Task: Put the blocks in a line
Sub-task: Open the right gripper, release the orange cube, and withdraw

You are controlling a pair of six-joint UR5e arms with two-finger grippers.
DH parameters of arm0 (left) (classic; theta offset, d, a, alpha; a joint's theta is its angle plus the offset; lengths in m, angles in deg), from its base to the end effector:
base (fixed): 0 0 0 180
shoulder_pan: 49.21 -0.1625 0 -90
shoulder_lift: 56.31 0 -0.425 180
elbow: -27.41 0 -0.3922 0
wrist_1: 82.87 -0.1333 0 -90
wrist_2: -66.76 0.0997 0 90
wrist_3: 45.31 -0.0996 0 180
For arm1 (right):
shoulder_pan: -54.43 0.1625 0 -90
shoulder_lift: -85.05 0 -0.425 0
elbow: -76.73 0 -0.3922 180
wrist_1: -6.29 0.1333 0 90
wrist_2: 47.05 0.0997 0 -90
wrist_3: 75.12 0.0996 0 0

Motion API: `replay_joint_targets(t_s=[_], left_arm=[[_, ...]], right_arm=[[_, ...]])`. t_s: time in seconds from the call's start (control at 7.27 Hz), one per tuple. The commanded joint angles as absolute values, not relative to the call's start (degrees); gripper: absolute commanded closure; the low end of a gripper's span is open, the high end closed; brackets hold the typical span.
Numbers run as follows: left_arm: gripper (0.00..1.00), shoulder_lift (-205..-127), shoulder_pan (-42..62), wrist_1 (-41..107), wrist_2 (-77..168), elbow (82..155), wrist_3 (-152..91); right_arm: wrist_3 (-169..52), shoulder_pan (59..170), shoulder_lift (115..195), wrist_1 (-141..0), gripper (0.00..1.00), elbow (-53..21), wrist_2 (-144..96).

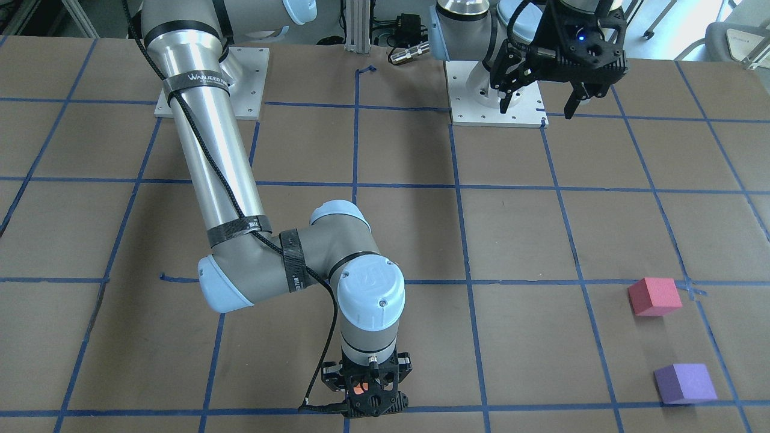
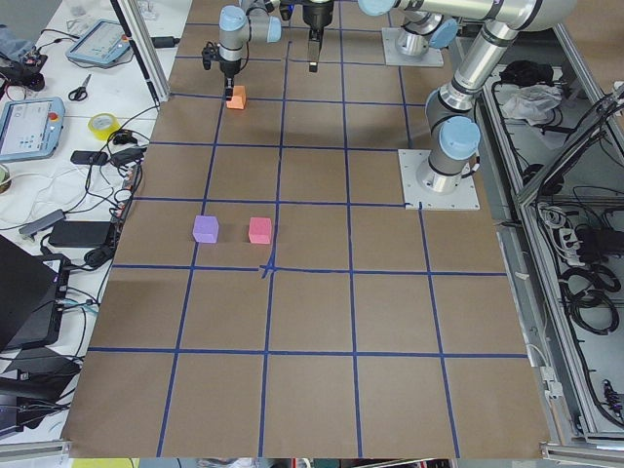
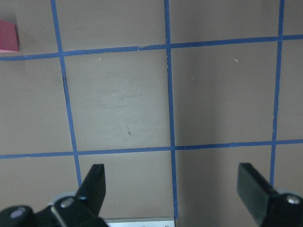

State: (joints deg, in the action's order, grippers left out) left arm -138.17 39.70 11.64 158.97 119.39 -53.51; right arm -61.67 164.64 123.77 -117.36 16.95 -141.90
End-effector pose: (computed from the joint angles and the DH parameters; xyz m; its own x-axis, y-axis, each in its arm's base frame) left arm -0.1212 -0.4347 0.5287 -0.9916 0.1226 -0.0423 0.1237 0.9921 -0.0230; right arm 0.3993 -0.7231 0.2123 -0.9940 -0.1049 0.0296 -0.1089 0.9668 -0.2312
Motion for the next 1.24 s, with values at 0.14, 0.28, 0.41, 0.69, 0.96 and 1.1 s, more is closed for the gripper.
replay_joint_targets(t_s=[0.14,0.28,0.41,0.69,0.96,1.1], left_arm=[[0.00,-138.2,39.7,11.4,159.1,119.4,-54.0],[0.00,-138.3,39.7,11.4,159.1,119.5,-52.9],[0.00,-138.3,39.7,11.5,158.8,119.6,-52.2],[0.00,-138.3,39.7,11.5,158.7,119.6,-48.0],[0.00,-138.3,39.9,12.0,159.2,119.6,-48.0],[0.00,-138.9,39.8,12.3,159.4,120.0,-49.0]], right_arm=[[-61.8,164.6,123.7,-117.9,1.00,17.0,-141.9],[-62.2,164.6,123.7,-118.0,1.00,17.1,-141.8],[-62.3,164.6,123.7,-118.0,1.00,17.1,-141.3],[-62.3,164.6,123.6,-118.0,0.85,17.0,-140.6],[-61.8,164.6,123.7,-118.3,0.18,17.0,-140.5],[-61.6,164.6,123.6,-120.2,0.00,17.0,-140.5]])
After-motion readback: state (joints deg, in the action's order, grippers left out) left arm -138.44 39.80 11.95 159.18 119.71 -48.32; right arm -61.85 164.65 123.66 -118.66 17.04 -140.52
